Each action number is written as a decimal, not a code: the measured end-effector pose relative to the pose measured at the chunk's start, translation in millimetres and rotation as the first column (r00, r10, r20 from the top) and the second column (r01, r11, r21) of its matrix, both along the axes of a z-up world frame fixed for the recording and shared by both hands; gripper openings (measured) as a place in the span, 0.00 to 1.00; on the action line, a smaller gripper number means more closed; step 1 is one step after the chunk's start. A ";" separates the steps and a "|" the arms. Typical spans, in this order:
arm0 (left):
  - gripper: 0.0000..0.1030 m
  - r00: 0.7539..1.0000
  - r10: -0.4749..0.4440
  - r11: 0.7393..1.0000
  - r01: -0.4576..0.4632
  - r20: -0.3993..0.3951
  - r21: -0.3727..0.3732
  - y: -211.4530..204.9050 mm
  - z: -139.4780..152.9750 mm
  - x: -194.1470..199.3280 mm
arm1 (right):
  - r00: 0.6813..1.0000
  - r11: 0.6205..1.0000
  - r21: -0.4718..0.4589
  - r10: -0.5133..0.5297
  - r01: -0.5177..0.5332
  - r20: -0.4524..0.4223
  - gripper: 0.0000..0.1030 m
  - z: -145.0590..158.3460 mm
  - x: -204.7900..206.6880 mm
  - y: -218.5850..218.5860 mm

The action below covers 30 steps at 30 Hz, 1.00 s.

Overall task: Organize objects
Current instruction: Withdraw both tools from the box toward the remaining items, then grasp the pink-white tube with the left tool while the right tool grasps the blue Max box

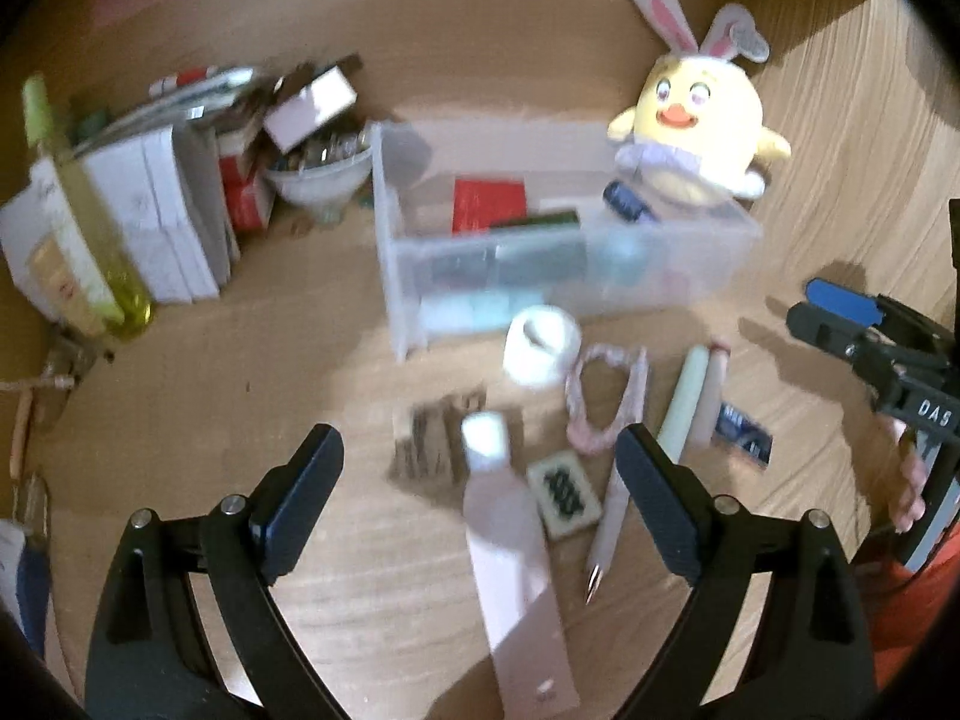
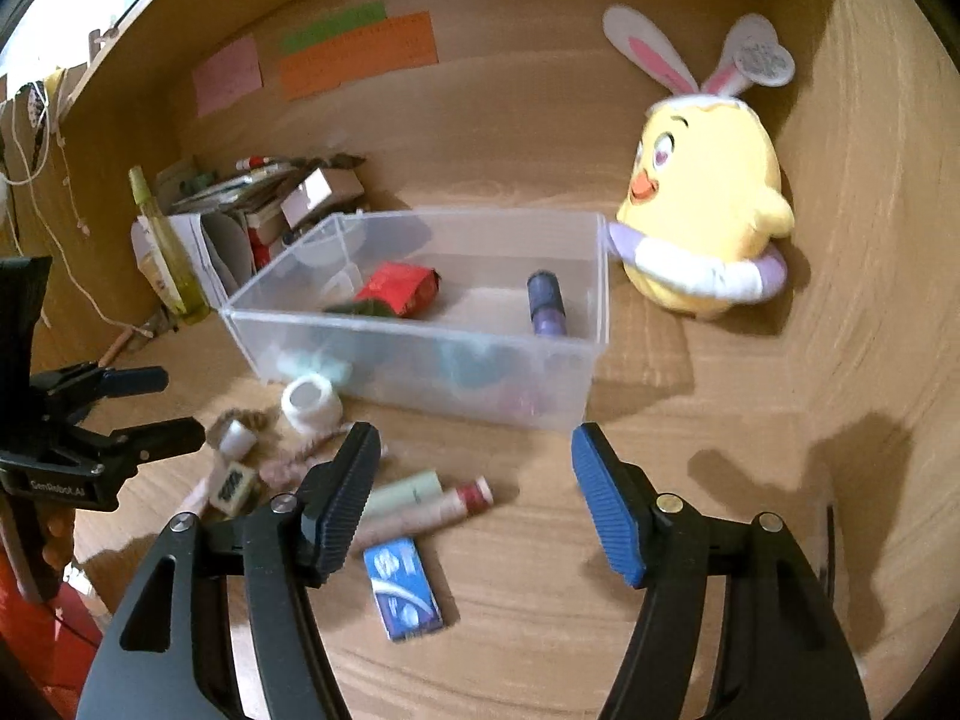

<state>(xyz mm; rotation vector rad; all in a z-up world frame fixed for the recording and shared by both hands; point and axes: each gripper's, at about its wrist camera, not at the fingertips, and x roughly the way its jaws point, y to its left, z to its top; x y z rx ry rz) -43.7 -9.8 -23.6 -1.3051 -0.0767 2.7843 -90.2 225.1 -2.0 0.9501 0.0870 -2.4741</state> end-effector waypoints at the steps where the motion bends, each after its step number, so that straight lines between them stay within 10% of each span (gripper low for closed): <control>1: 0.90 1.000 0.005 1.000 -0.005 0.009 0.001 -1.4 -3.8 3.0 | 1.000 1.000 0.003 -0.001 0.001 0.005 0.61 -2.7 2.8 0.9; 9: 0.86 0.998 0.020 0.999 -0.023 0.066 0.041 -11.6 -26.6 20.6 | 0.996 1.000 0.029 0.003 -0.006 0.084 0.61 -30.7 18.9 -0.2; 18: 0.46 0.998 -0.009 1.000 0.010 0.064 -0.022 5.0 -34.6 26.5 | 0.992 0.995 0.091 0.033 -0.044 0.118 0.59 -49.7 28.6 -18.2; 20: 0.31 0.998 -0.004 0.999 0.006 0.056 -0.039 3.3 -34.7 29.4 | 0.992 0.991 0.120 0.044 -0.059 0.117 0.50 -52.3 30.4 -24.7; 30: 0.29 0.995 -0.059 0.998 0.060 0.076 -0.016 -15.7 -33.7 54.4 | 0.991 0.988 0.133 0.062 -0.078 0.122 0.26 -55.0 33.2 -26.8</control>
